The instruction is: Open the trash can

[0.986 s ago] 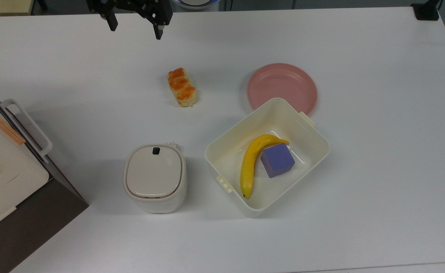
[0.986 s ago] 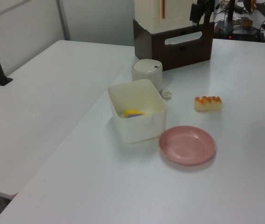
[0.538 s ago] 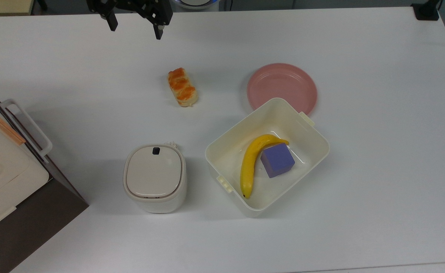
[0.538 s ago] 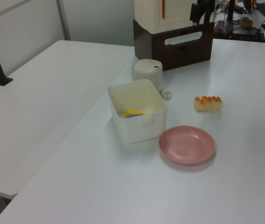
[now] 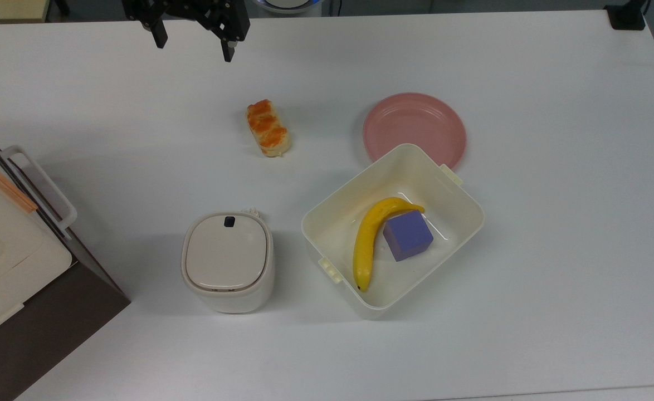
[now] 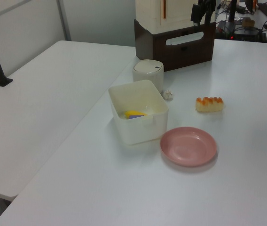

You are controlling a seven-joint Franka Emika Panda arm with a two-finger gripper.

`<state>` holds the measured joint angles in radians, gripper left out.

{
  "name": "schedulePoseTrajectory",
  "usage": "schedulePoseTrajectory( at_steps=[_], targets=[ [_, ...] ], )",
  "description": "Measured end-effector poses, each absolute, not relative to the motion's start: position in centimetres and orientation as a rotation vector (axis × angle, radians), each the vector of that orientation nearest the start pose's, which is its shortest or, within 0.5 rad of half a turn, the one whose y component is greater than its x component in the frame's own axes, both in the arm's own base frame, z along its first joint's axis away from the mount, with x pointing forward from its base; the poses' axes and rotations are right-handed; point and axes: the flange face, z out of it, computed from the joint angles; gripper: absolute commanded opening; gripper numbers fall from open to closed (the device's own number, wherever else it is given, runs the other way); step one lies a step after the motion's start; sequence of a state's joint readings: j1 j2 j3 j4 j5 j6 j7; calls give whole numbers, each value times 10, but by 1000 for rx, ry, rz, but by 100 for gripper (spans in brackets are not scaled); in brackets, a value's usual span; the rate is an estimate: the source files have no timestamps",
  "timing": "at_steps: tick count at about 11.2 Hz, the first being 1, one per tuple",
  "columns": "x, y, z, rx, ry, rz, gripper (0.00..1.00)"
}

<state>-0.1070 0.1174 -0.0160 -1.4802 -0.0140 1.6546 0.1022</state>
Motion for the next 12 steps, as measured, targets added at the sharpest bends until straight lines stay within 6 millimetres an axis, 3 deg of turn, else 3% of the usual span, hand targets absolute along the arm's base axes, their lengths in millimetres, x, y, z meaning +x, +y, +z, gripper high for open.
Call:
schedulePoseTrajectory(
  at_steps=[12],
  targets=[
    [594, -71, 596, -3146, 279, -57, 100]
  ],
)
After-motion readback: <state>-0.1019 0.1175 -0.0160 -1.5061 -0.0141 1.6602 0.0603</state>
